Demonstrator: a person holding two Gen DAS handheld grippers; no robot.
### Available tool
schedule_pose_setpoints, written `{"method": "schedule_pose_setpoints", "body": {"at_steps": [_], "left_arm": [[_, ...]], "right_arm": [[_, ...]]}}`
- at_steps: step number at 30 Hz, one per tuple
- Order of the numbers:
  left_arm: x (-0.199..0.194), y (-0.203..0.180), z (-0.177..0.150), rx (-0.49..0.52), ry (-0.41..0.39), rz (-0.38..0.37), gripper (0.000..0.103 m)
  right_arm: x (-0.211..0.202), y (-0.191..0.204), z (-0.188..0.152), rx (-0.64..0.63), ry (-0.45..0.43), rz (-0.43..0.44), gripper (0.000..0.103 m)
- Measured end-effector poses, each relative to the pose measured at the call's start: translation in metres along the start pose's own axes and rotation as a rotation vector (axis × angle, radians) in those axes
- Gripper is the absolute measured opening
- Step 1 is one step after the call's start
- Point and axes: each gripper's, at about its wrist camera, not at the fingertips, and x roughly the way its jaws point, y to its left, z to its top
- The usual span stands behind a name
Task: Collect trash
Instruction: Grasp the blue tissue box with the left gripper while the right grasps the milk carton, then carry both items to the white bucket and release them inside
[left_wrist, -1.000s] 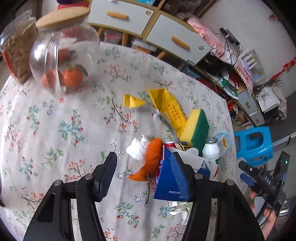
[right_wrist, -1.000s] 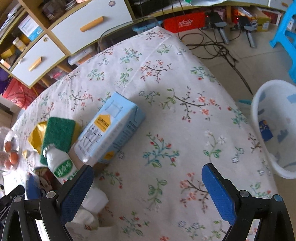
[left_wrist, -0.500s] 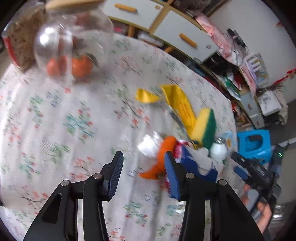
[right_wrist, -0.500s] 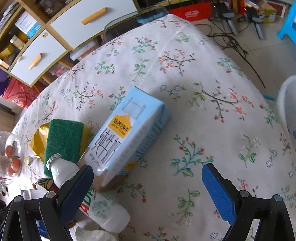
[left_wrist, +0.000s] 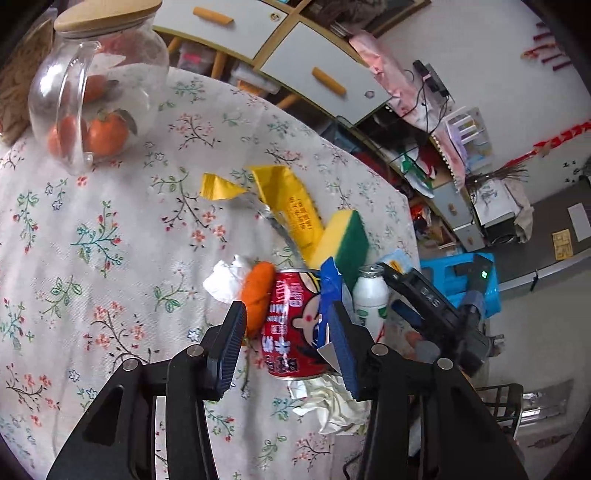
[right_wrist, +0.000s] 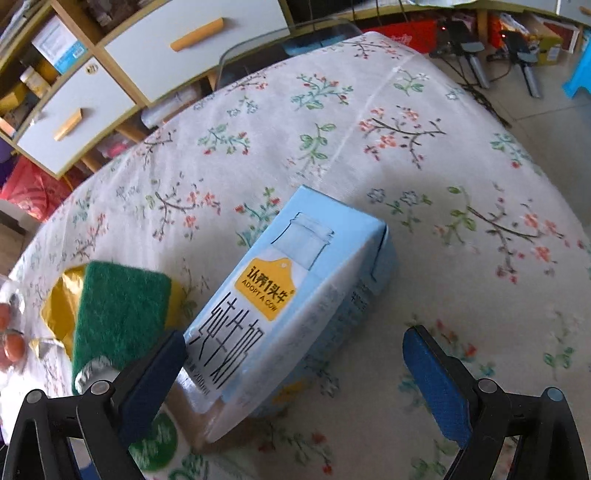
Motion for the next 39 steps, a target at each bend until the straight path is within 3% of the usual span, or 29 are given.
{"method": "schedule_pose_setpoints", "body": {"at_steps": [9,12,16,19,29,31,33,36,39], "left_arm": [[0.0,-0.01,-0.002,0.003,-0.006,-0.03,0.052],[-0.005,-0.014,-0.001,0.005,-0.024,-0.046,0.056],[-0.008,-0.018,-0.001,0.022,-0.031,-0.042,0.06],[-0.005,-0.021,-0.003,0.044,-0.021,-0.02,0.06],[0.03,-0.037,-0.011,0.161,0.033,0.056,0.059],[0.035,-0.039,-0.012,0.17,0.031,0.063,0.054],[0.038,-0.041,-0.013,0.183,0.034,0.074,0.032],[0.037,-0.045,-0.016,0.203,0.021,0.078,0.02],[0.033,-0.048,-0.019,0.201,0.005,0.072,0.014]], "right_arm": [[0.008,0.013,0.003,-0.048,0.012,-0.023,0.101],[0.008,0.016,0.0,-0.089,0.002,-0.043,0.093],[0.0,0.008,-0.001,-0.085,0.026,0.012,0.073],[-0.008,0.0,-0.004,-0.085,0.055,0.03,0.066],[-0.055,-0.033,-0.011,-0.086,0.031,0.03,0.062],[-0.063,-0.043,-0.014,-0.084,0.027,0.029,0.062],[-0.07,-0.053,-0.016,-0.078,0.026,0.026,0.062],[-0.078,-0.07,-0.02,-0.062,0.024,0.022,0.062],[-0.088,-0.088,-0.022,-0.037,0.021,0.023,0.062]]}}
